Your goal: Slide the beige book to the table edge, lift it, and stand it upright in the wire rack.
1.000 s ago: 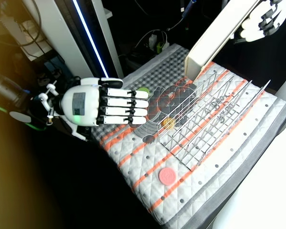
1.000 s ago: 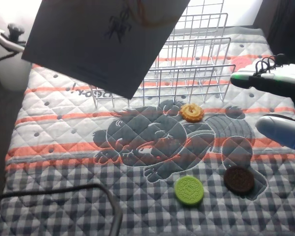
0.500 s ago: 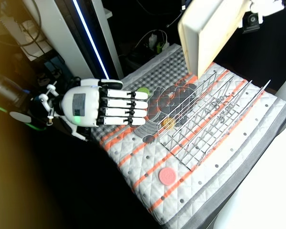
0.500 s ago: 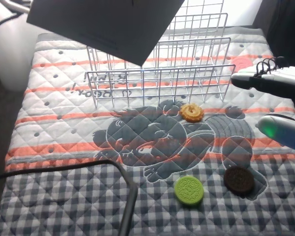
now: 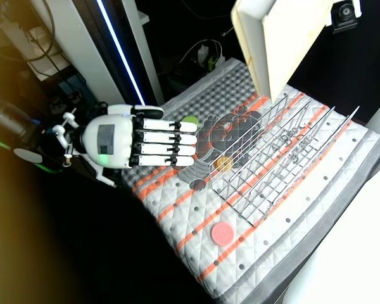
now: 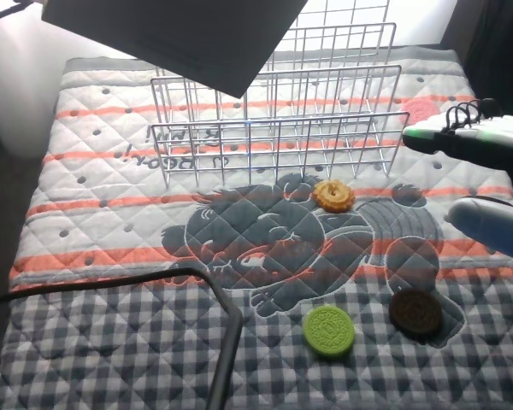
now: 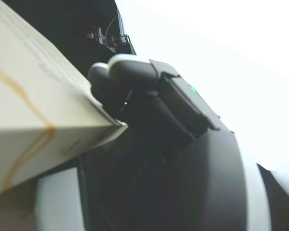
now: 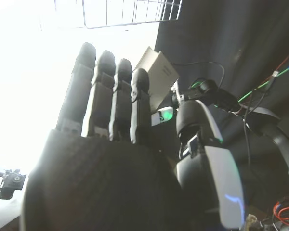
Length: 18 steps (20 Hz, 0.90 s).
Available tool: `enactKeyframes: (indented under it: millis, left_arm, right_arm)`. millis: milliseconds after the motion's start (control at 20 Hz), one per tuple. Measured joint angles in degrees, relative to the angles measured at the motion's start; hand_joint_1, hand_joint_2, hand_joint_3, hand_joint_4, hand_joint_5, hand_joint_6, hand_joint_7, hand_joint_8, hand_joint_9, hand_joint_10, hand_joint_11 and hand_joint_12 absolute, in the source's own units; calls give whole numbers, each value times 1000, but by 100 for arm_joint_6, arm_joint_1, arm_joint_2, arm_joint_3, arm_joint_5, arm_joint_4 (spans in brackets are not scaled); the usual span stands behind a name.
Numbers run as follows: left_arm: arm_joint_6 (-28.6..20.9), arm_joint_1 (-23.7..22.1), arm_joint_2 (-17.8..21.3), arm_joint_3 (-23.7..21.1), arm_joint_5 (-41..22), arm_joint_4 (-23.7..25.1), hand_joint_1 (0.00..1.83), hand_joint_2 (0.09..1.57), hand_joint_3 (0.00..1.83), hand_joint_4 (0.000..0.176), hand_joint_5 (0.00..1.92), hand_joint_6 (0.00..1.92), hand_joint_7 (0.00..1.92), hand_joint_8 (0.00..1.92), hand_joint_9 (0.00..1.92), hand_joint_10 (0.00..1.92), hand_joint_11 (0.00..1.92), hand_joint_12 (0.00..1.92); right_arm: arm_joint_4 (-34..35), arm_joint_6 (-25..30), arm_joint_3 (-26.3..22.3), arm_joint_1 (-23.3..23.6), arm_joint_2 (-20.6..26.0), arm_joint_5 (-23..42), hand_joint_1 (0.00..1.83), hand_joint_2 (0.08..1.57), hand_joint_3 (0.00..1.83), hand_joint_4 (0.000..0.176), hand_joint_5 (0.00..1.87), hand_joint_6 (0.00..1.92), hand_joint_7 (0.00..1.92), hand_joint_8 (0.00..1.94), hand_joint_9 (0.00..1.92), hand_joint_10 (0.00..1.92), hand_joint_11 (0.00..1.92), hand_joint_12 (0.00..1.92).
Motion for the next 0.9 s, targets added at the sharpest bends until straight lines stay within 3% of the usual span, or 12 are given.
enactKeyframes:
  millis: [50,100,200,250,300,350,400,450,550,750,800,900]
  left_arm:
    - [9,-24,-7,7,52,42,1488,1024,1,0,973,822,1229,348,1278,655,1017,1332]
    - [13,-44,-7,26,85,116,1505,1014,0,0,998,797,1257,273,1320,534,999,1355]
    - [24,-105,-35,76,179,337,1413,1021,4,0,1000,788,1215,471,1263,774,1179,1007]
    - [35,-107,-37,76,208,376,1489,1019,1,0,990,813,1215,390,1302,564,1028,1296]
    - [39,-107,-42,76,227,409,1505,1018,0,0,997,832,1232,322,1328,476,994,1349]
    - [39,-105,-42,76,256,420,1499,1075,0,0,874,1014,1070,575,1165,722,854,1471]
    - [37,-85,-61,105,234,411,1498,1093,3,0,826,1088,994,718,1116,803,813,1511]
    - [44,-50,-87,118,219,358,1507,1044,0,0,956,906,1112,585,1228,646,922,1421]
    - [68,74,-188,225,142,249,1510,1018,0,0,1006,857,1225,366,1292,530,975,1352]
    - [61,153,-304,284,96,221,1404,1036,0,0,1002,937,1210,444,1177,867,1072,1106]
    - [37,199,-315,286,33,164,1399,1054,6,0,967,914,1128,640,1131,983,1086,1127]
    - [-31,286,-328,286,-39,26,1391,1085,0,0,902,965,1079,754,1057,1100,1021,1057]
  right_arm:
    - [13,2,0,0,-11,0,237,1378,0,0,401,0,427,3,366,2,344,2]
    - [0,2,0,0,-20,-4,243,1371,0,0,409,3,436,5,379,6,357,7]
    - [-28,2,0,-2,-33,2,260,1385,2,0,408,1,455,6,404,8,384,17]
    - [-28,2,7,-13,-46,9,257,1382,1,0,412,2,452,4,395,3,375,13]
    - [-24,7,15,-44,-52,48,261,1385,1,0,421,5,461,6,406,6,389,18]
    - [-15,15,20,-66,-63,57,259,1385,1,0,422,5,466,7,408,6,384,16]
    - [-28,26,52,-68,-96,83,249,1384,1,0,421,4,470,7,423,10,407,26]
    - [-13,35,76,-68,-122,85,250,1385,1,0,412,0,457,1,400,1,382,14]
    - [-46,76,153,-68,-177,87,278,1384,0,0,407,0,428,0,361,0,350,2]
    - [-155,164,282,-66,-254,142,271,1381,0,0,413,3,407,0,338,0,321,0]
    - [-116,179,299,-61,-286,184,271,1384,0,0,418,4,418,4,352,6,337,7]
    - [-142,195,302,-61,-310,192,258,1377,0,0,416,3,419,4,356,6,343,10]
